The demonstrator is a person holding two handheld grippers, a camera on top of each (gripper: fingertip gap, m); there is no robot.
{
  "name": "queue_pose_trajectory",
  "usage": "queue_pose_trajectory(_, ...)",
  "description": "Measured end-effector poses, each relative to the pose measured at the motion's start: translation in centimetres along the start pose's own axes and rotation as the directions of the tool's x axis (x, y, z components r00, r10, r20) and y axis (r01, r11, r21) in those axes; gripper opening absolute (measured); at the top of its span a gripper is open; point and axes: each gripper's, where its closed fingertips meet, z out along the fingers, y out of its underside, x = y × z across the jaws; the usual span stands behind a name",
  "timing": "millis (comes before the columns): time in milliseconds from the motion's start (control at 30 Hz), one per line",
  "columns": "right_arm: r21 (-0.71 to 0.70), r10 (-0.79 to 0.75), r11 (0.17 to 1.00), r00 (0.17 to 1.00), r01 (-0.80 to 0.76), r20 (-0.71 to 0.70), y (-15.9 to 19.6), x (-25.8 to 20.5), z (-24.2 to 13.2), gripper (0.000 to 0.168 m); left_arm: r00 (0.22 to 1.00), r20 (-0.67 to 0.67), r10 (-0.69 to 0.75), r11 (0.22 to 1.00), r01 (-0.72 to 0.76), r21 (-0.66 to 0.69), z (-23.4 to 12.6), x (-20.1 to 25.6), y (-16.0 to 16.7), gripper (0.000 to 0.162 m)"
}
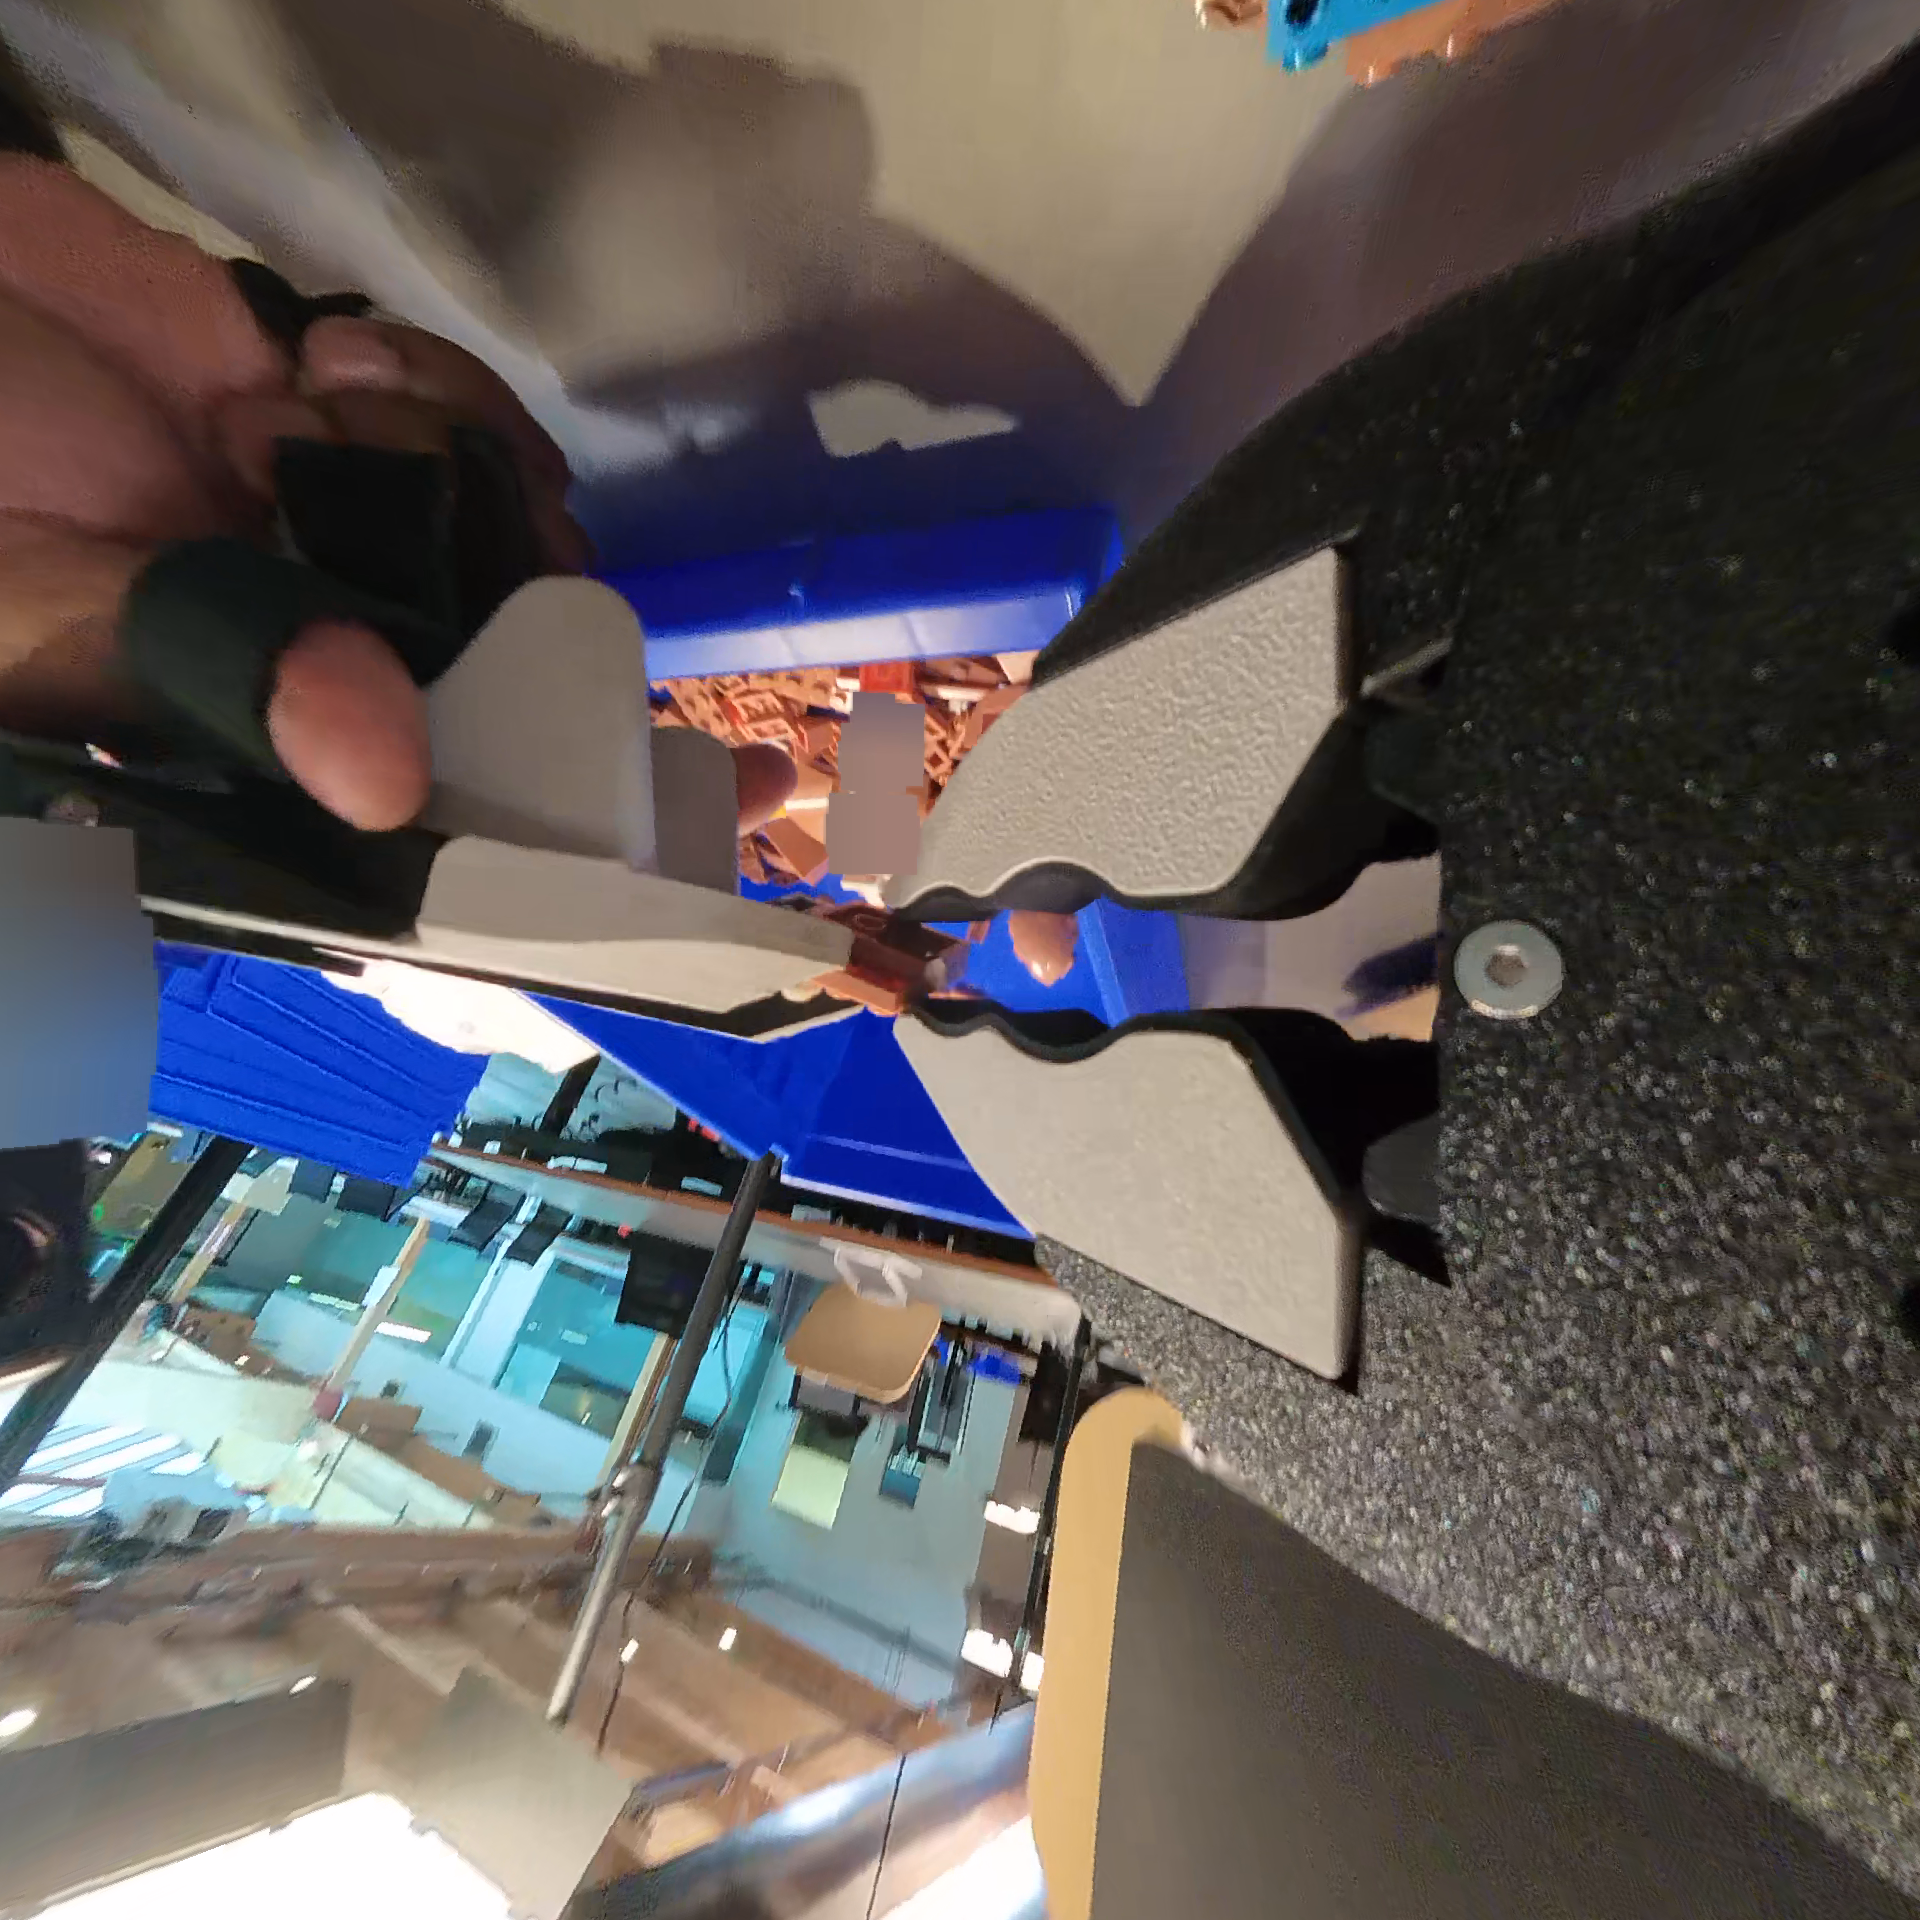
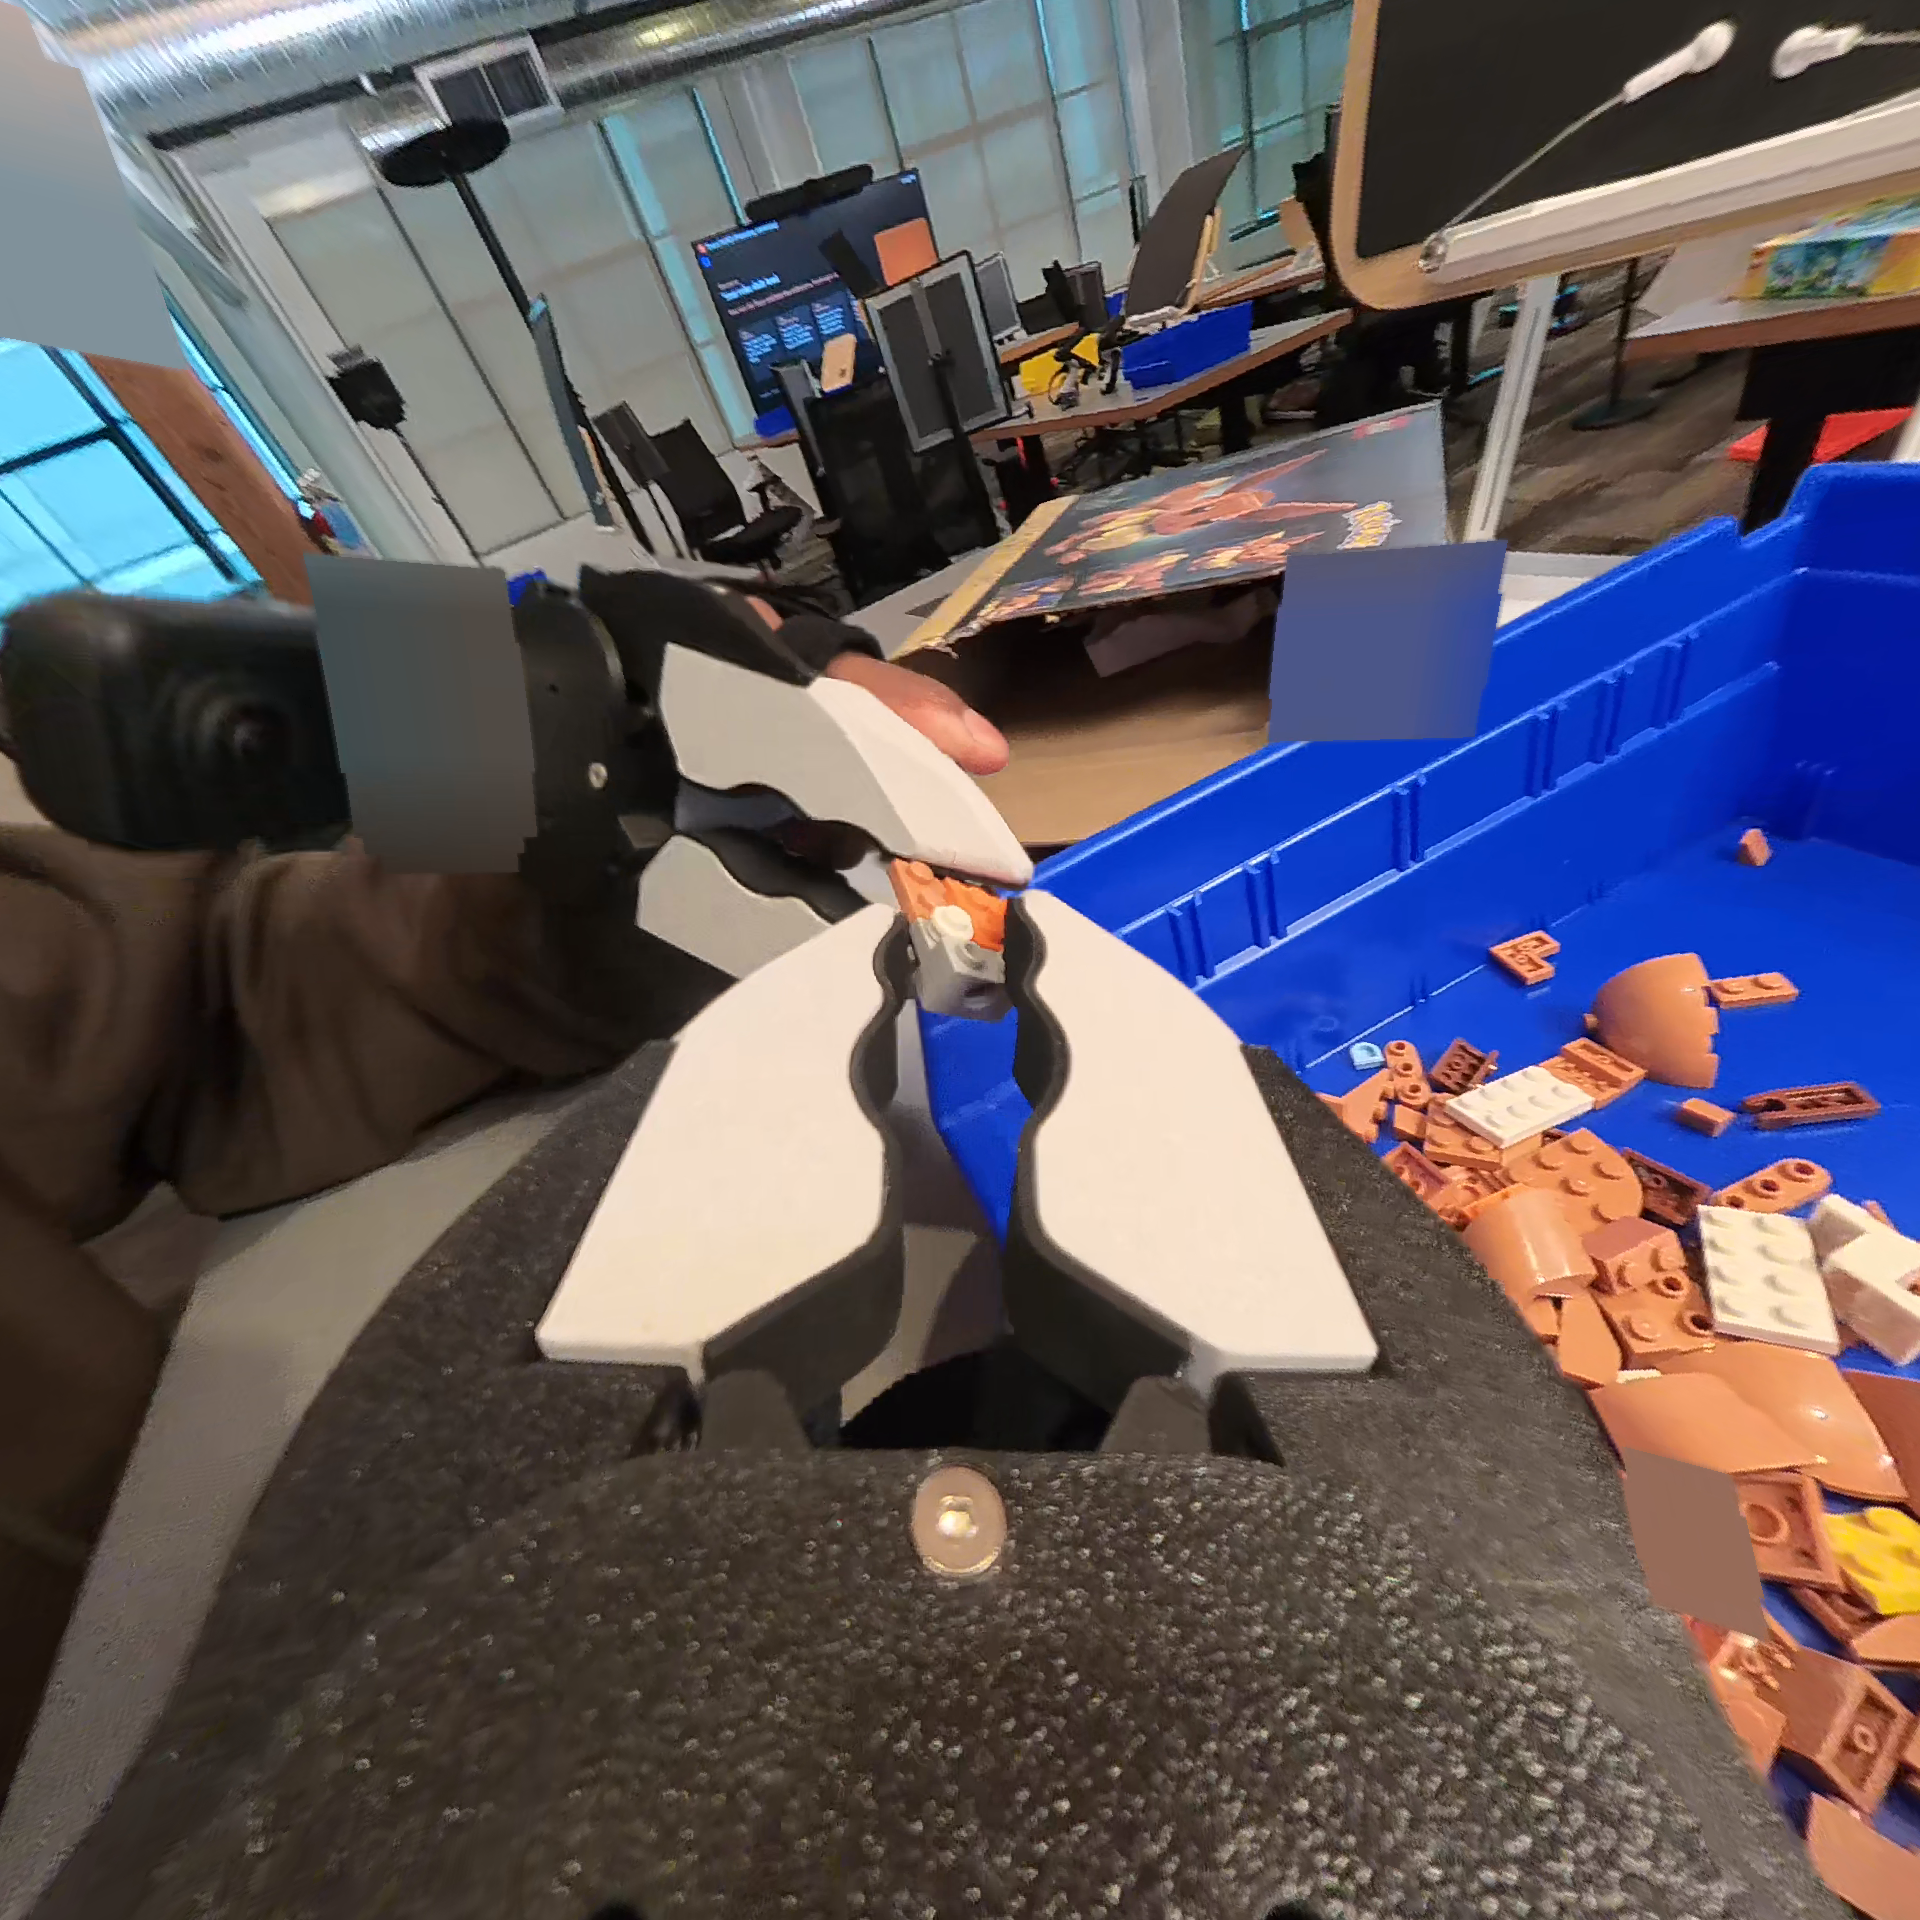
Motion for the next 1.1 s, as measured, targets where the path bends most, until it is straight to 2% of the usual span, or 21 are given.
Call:
queue_pose_trajectory(133,-0.033,-0.054,0.998,0.996,0.052,-0.073,0.5,0.5,0.4,0.017,0.981,-0.075,-0.181,0.983,0.178,-0.038,0.2,0.4,0.7,0.012)
queue_pose_trajectory(200,-0.056,-0.08,0.996,0.991,0.075,-0.106,0.7,0.6,0.6,0.018,0.971,-0.085,-0.225,0.973,0.219,-0.073,0.2,0.5,1.0,0.012)
queue_pose_trajectory(600,-0.183,-0.183,0.974,0.942,0.134,-0.282,0.3,1.9,0.1,0.02,0.936,0.011,-0.353,0.911,0.346,-0.226,-0.4,0.1,1.9,0.009)
queue_pose_trajectory(767,-0.288,-0.343,0.923,0.886,0.257,-0.311,-0.3,1.6,0.4,0.018,0.924,0.071,-0.375,0.886,0.38,-0.267,-1.1,-0.2,2.1,0.009)
queue_pose_trajectory(867,-0.365,-0.48,0.858,0.819,0.361,-0.316,-1.0,1.5,0.6,0.017,0.909,0.107,-0.403,0.87,0.417,-0.262,-1.4,-0.8,2.2,0.009)
queue_pose_trajectory(933,-0.439,-0.589,0.786,0.745,0.436,-0.314,-1.4,1.8,0.8,0.018,0.899,0.128,-0.418,0.863,0.438,-0.252,-1.3,-1.2,2.3,0.009)
queue_pose_trajectory(1033,-0.57,-0.738,0.644,0.61,0.51,-0.288,-1.4,2.5,0.7,0.017,0.883,0.152,-0.444,0.847,0.469,-0.25,-1.0,-1.4,2.6,0.009)
queue_pose_trajectory(1100,-0.675,-0.837,0.513,0.483,0.531,-0.256,-1.4,3.4,0.1,0.013,0.888,0.167,-0.428,0.85,0.458,-0.259,-0.9,-1.6,2.8,0.009)
